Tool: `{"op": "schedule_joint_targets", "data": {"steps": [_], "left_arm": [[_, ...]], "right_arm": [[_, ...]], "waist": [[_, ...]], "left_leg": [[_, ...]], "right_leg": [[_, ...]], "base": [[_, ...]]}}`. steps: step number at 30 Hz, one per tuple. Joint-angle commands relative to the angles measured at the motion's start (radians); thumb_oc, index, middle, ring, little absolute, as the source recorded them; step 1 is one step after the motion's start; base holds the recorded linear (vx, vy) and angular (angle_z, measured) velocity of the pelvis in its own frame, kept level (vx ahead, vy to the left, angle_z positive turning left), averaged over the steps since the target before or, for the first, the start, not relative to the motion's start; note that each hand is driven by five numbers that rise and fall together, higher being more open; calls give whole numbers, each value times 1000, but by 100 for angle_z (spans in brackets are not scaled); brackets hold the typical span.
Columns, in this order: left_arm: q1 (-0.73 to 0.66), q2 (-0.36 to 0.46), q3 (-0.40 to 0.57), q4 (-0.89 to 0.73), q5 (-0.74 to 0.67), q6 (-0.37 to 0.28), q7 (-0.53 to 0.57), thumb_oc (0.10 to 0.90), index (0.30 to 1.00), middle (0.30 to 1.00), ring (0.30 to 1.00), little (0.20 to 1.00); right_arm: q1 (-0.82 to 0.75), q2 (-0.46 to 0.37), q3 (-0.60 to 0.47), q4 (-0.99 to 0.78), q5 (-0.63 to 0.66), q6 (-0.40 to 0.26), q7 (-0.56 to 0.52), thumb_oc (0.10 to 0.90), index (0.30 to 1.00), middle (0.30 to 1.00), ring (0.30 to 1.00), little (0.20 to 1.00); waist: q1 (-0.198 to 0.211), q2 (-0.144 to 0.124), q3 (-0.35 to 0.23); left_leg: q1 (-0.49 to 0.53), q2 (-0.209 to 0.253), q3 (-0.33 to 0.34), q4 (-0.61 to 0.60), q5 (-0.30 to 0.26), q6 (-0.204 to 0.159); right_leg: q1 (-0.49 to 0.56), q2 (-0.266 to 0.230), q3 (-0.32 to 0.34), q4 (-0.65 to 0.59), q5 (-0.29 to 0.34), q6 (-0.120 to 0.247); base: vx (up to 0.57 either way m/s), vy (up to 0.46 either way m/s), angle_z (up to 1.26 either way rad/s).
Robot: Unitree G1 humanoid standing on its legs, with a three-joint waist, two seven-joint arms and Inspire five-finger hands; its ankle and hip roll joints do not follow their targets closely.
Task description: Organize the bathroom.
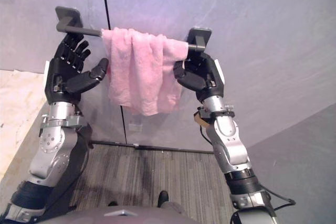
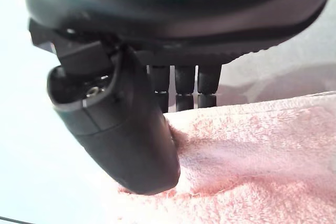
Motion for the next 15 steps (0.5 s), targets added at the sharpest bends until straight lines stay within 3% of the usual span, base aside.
{"op": "schedule_joint_targets", "data": {"steps": [1, 13, 15], "left_arm": [[-109, 12, 37, -67, 38, -125, -19, 800, 900, 900, 900, 900], [-155, 7, 18, -14, 74, -123, -5, 800, 900, 900, 900, 900], [-160, 8, 15, -10, 72, -113, -7, 745, 818, 818, 818, 818]], "right_arm": [[68, -38, 13, 7, -72, -43, 30, 400, 300, 300, 300, 300], [76, -23, 21, 24, -71, -46, 50, 400, 300, 300, 300, 300], [77, -21, 23, 26, -70, -47, 54, 400, 300, 300, 300, 300]], "waist": [[-23, 59, -47], [-48, 64, -55], [-51, 65, -56]], "left_leg": [[6, -28, 50, -1, -45, 50], [12, -28, 68, -1, -46, 51], [13, -28, 71, -1, -46, 51]], "right_leg": [[15, -38, -42, 67, -49, 110], [12, -35, -24, 61, -46, 111], [12, -34, -21, 59, -47, 111]], "base": [[0, 0, 0], [3, 0, 0], [19, -4, -5]]}}
